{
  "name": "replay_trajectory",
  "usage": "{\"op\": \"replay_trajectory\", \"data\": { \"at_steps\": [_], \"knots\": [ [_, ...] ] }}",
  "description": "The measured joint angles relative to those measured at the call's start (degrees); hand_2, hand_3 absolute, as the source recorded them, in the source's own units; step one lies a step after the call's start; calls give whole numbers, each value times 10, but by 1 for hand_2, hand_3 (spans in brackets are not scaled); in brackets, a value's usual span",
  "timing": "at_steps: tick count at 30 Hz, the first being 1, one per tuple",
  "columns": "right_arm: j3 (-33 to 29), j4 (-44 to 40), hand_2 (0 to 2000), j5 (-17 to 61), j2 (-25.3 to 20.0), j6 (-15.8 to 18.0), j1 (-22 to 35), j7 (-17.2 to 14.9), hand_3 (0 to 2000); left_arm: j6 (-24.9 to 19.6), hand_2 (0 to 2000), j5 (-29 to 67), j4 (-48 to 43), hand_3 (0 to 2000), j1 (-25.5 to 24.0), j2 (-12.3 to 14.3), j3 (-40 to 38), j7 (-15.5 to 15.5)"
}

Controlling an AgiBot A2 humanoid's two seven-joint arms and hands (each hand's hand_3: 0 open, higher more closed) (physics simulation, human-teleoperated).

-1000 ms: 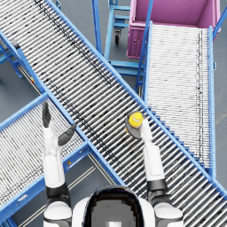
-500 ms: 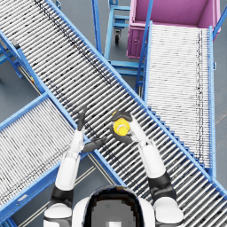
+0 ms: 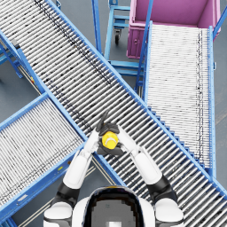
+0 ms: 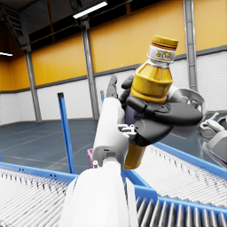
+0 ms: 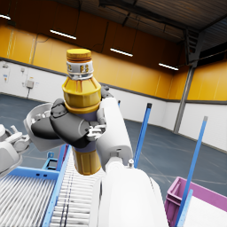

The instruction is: Pick up the oil and place it on the left assembly line, put the cola on the right, and keep Sprite still

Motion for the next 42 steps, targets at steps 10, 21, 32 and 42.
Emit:
{"op": "replay_trajectory", "data": {
  "at_steps": [10, 21, 32, 42],
  "knots": [
    [16, -5, 0, 0, 16, -25, 8, 4, 1347, -61, 2000, 0, -3, 2000, 1, 0, 2, -5],
    [-91, 30, 0, -2, 18, -77, -19, -2, 0, -29, 2000, -1, -6, 2000, -50, -4, -164, 0],
    [-107, 27, 0, -2, 5, -85, -24, -3, 0, -30, 2000, -1, 77, 2000, -129, 27, -440, 1],
    [-93, -3, 0, -2, -29, -85, 2, -3, 0, 24, 0, -2, 196, 40, -124, 7, -613, -1]
  ]
}}
